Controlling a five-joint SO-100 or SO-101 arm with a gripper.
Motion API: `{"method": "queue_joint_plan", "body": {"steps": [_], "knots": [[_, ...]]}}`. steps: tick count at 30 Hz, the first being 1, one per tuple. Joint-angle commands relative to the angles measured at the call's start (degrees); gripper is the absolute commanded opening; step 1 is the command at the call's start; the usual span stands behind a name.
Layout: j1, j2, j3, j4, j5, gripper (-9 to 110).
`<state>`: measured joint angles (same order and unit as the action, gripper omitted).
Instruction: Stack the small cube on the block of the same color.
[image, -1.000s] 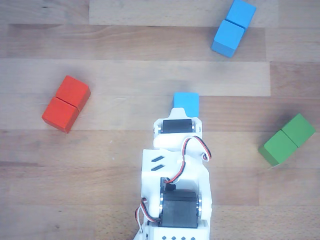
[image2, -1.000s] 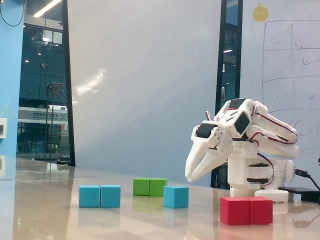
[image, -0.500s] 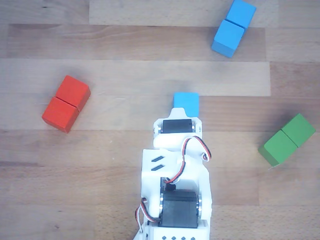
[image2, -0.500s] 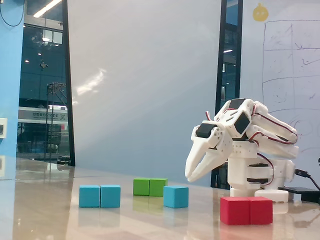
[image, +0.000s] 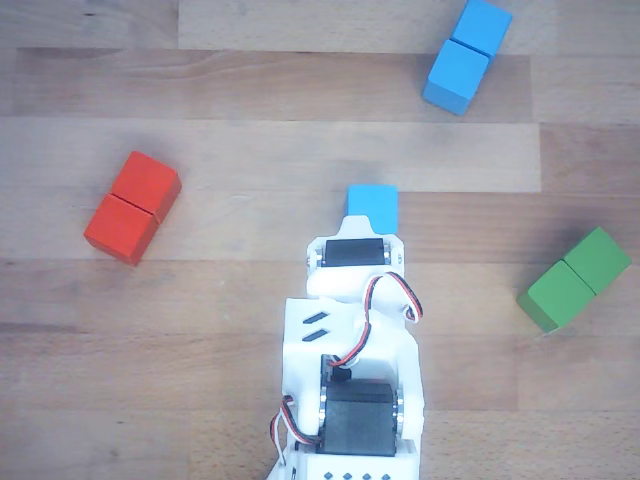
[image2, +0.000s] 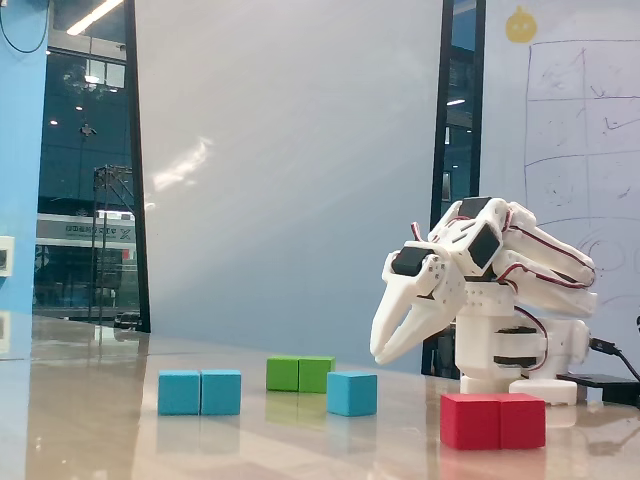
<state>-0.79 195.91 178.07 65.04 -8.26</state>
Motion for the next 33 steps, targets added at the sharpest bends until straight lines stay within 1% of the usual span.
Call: {"method": "queue_joint_plan", "body": {"steps": [1, 4, 6, 15, 19, 26, 30, 33], "knots": [[-0.44, 1.05, -6.15, 1.05, -0.09, 0], [-0.53, -0.44, -12.66, 1.05, -0.09, 0], [-0.53, -4.83, -17.05, 1.14, -0.09, 0], [-0.44, -34.54, -39.20, 1.14, 0.44, 0], [-0.44, -44.91, -46.14, 2.64, 0.44, 0], [-0.53, -61.08, -49.57, 13.62, 0.53, 0], [-0.53, -66.45, -50.63, 15.12, 0.62, 0], [-0.44, -66.88, -51.15, 13.10, 0.62, 0]]}}
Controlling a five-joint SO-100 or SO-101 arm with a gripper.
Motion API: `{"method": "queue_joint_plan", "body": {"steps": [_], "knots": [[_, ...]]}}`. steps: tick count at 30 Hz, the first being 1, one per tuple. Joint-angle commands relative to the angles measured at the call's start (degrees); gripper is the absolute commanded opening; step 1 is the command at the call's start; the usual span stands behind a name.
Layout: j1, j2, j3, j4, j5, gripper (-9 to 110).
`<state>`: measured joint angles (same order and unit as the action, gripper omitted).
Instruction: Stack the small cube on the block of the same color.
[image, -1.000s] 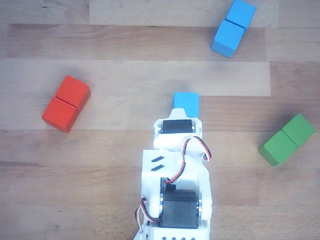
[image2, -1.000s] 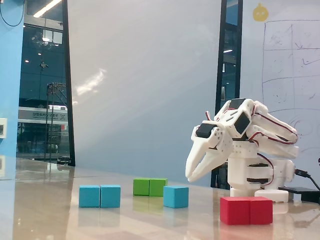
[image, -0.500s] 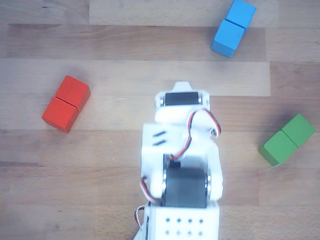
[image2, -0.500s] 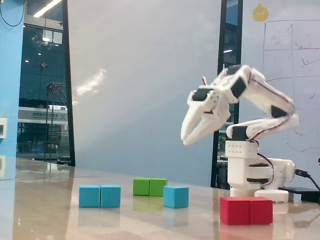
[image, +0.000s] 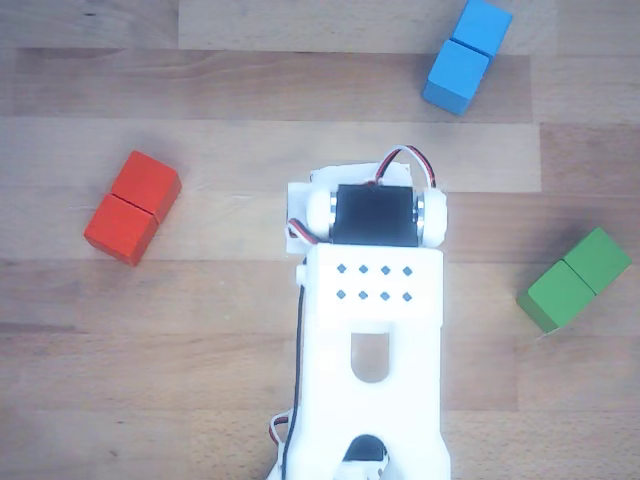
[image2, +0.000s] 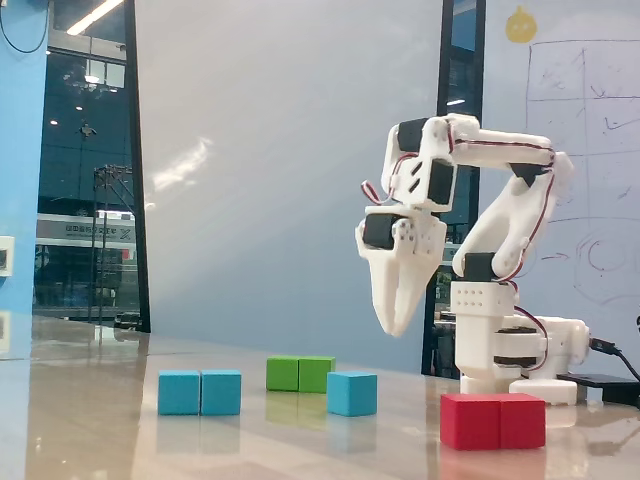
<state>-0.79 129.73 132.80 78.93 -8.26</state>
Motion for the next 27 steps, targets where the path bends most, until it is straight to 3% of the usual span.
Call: {"method": "queue_joint_plan", "body": {"steps": [1, 20, 27], "knots": [[-0.44, -1.14, -5.89, -1.76, 0.62, 0], [-0.44, -6.77, -6.59, -7.21, 0.00, 1], [0.18, -8.26, -6.59, -7.21, 0.62, 16]]}}
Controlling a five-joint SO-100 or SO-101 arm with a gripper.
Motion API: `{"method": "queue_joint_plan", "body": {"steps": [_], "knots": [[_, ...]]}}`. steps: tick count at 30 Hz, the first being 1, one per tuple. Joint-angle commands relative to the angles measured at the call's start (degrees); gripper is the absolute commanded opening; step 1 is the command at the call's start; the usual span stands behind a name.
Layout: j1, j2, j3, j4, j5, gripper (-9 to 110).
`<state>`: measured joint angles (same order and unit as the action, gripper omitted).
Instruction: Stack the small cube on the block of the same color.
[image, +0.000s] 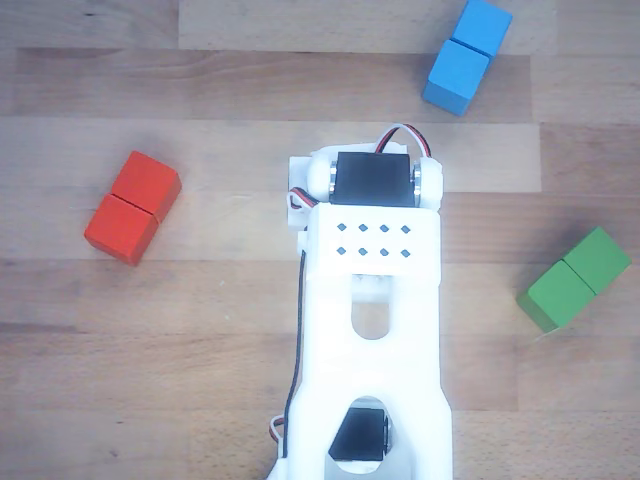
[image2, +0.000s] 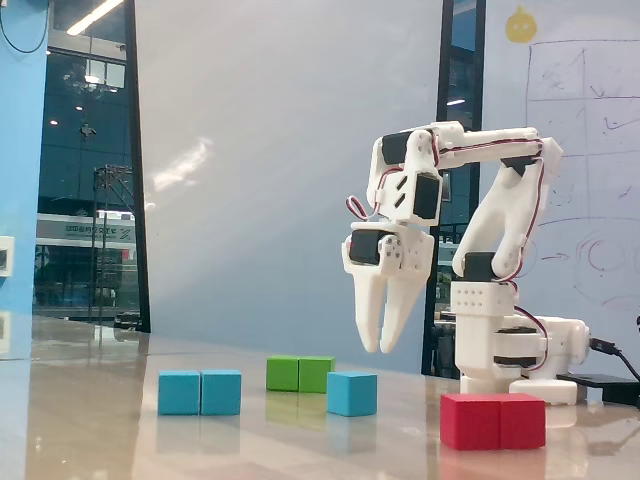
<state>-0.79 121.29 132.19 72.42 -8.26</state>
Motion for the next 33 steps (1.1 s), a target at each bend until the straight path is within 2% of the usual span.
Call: {"method": "queue_joint_plan", "body": {"steps": [1, 5, 17, 25, 33], "knots": [[0.18, 0.00, -5.98, -0.70, 0.62, 18], [0.18, -0.62, -5.98, -0.79, 0.62, 25], [0.26, -8.96, -5.98, -7.12, 0.62, 25], [5.54, -12.39, -5.98, -10.81, 0.62, 25], [5.89, -16.26, -5.89, -11.78, 0.62, 25]]}}
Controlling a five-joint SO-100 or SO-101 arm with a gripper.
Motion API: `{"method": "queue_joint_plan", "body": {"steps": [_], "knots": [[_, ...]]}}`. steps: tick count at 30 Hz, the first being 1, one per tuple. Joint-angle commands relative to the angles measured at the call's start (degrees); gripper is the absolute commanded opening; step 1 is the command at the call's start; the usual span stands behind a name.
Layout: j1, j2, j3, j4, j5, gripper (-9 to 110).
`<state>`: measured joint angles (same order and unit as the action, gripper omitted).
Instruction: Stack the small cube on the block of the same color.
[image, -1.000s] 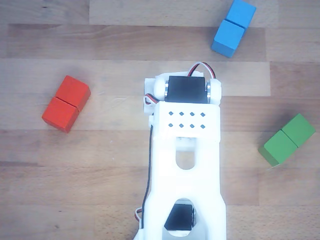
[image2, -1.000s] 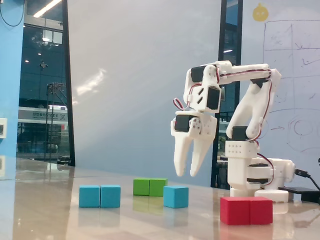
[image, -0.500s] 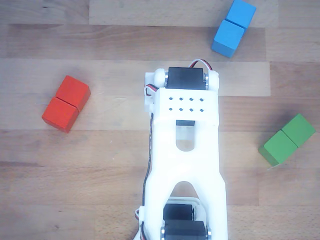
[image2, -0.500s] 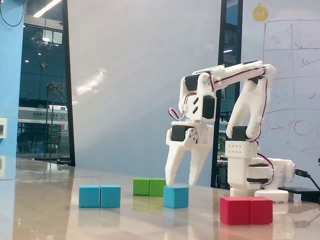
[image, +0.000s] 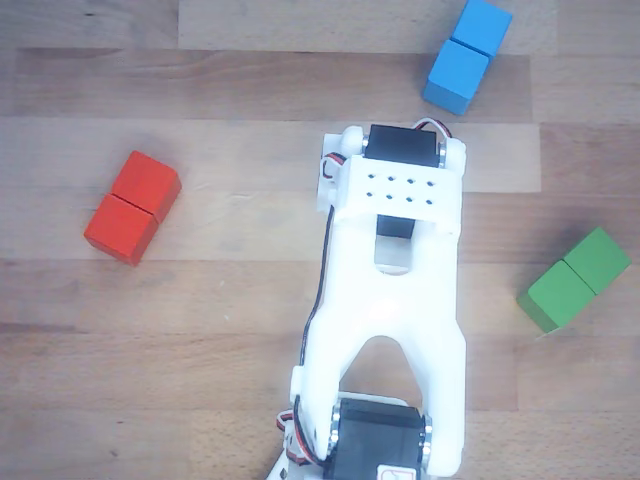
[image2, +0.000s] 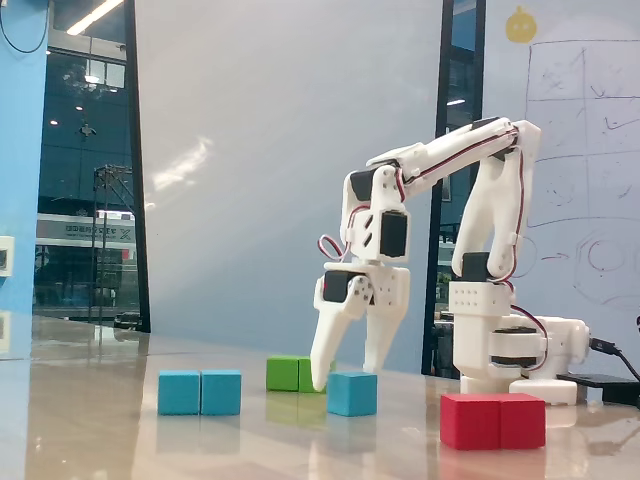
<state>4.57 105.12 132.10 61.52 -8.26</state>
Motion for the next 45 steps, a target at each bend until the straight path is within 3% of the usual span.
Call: {"method": "queue_joint_plan", "body": {"steps": [1, 10, 19, 33, 45], "knots": [[0.53, -0.53, -5.80, -0.97, 0.62, 25], [0.53, -2.90, -5.89, -2.64, 0.70, 24], [0.53, -3.08, -5.80, -5.62, 0.62, 9], [0.44, -1.05, -5.89, -4.66, -0.18, 11], [0.62, 13.27, -14.77, 10.11, -0.26, 11]]}}
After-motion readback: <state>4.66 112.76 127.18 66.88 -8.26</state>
